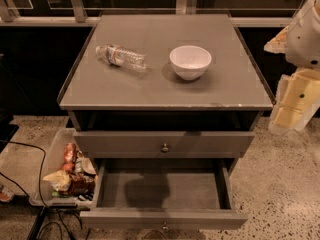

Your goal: Close middle drawer

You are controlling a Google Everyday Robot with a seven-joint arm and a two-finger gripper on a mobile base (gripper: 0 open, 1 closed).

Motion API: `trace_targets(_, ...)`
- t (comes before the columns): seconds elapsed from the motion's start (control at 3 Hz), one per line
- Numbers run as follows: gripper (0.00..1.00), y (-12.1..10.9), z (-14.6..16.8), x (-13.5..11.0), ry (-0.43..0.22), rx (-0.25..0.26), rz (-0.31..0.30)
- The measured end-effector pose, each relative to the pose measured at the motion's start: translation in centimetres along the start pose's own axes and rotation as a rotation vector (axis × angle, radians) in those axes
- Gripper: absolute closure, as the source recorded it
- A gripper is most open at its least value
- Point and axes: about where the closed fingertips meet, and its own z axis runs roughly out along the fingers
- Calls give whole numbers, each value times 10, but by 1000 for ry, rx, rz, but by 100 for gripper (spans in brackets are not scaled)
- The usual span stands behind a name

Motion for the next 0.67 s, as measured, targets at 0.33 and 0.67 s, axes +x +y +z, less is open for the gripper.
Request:
trace_targets(0.33,0,0,0,0,0,0,0)
trace_targets(0.67,0,10,16,7,-16,-30,-11)
